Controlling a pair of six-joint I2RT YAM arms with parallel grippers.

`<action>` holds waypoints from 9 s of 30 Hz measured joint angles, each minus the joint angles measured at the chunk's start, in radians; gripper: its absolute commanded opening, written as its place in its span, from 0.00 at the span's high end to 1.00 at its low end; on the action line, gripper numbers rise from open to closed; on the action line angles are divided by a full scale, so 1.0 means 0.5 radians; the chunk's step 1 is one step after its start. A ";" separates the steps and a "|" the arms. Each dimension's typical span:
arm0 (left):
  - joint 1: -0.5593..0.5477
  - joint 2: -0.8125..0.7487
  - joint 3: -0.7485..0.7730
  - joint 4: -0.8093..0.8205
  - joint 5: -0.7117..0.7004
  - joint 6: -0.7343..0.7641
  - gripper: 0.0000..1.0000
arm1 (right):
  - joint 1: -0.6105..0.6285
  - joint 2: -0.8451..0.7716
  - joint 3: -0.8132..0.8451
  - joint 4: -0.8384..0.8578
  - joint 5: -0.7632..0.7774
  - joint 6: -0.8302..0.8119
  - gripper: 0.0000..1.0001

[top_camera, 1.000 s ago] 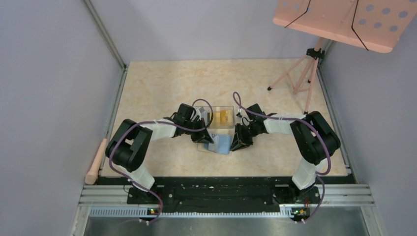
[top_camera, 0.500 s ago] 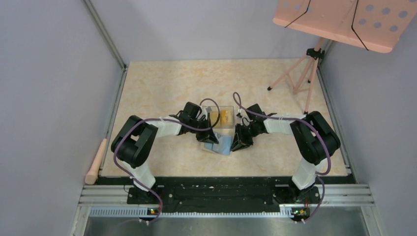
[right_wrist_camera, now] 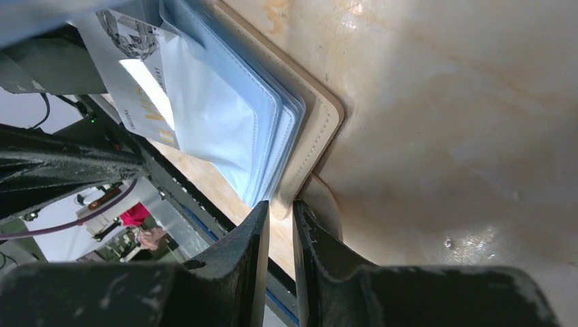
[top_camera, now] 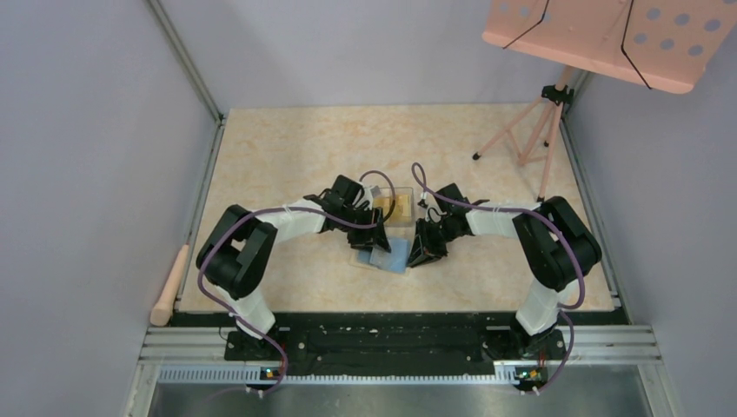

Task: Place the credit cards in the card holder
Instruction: Insert the credit card into the card holder, then close the card holder at the center of the board, then move the storage box to the center of the board.

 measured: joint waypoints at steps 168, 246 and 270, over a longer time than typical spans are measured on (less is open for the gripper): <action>-0.197 0.278 0.215 0.354 0.264 -0.227 0.58 | -0.075 -0.212 0.148 -0.487 0.590 -0.265 1.00; -0.433 0.381 0.690 -0.643 -0.587 0.253 1.00 | -0.307 -0.297 -0.093 -0.336 0.378 -0.207 1.00; -0.416 0.241 0.623 -0.632 -0.578 0.210 0.64 | -0.307 -0.296 0.124 -0.307 0.272 -0.100 0.77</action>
